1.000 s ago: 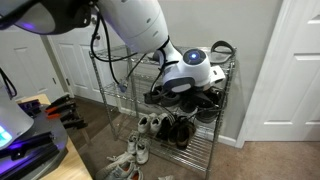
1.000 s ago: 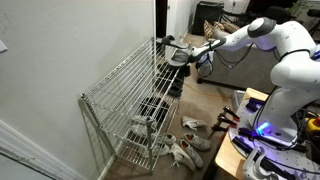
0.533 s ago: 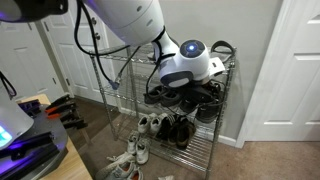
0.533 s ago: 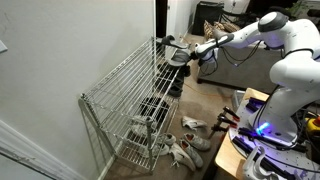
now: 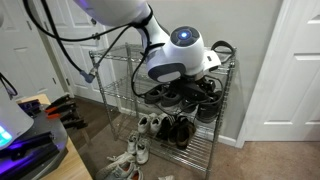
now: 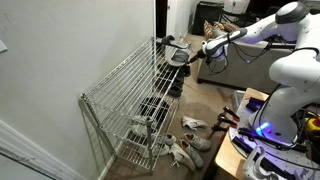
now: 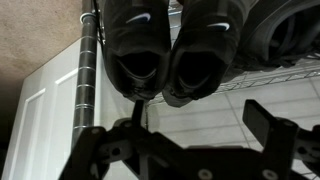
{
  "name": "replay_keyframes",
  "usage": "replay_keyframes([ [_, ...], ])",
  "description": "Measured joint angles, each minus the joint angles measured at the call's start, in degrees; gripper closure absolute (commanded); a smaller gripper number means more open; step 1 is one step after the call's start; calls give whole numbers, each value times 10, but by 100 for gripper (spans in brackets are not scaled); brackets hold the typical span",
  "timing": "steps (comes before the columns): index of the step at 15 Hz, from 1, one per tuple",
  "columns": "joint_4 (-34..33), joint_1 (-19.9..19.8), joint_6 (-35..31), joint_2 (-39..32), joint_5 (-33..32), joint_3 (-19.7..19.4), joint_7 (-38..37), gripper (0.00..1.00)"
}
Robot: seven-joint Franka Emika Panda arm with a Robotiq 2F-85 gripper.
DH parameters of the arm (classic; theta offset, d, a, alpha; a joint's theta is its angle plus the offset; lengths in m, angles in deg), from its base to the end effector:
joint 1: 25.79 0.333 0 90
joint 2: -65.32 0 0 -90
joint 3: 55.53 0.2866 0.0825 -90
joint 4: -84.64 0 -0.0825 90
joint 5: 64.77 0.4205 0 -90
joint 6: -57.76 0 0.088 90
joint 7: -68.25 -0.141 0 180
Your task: Move the shoes to a lower shelf
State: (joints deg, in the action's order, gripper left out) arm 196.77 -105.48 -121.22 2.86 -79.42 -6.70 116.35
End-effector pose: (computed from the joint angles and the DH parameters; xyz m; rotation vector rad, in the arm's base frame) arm 0.5785 -0.2983 0.0637 -2.7624 -0.1212 -1.0826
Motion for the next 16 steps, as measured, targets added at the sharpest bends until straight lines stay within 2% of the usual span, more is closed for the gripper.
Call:
replay_keyframes([
  [7, 84, -99, 63, 58, 0, 43, 0, 0],
  [16, 144, -194, 77, 85, 0, 114, 0, 0],
])
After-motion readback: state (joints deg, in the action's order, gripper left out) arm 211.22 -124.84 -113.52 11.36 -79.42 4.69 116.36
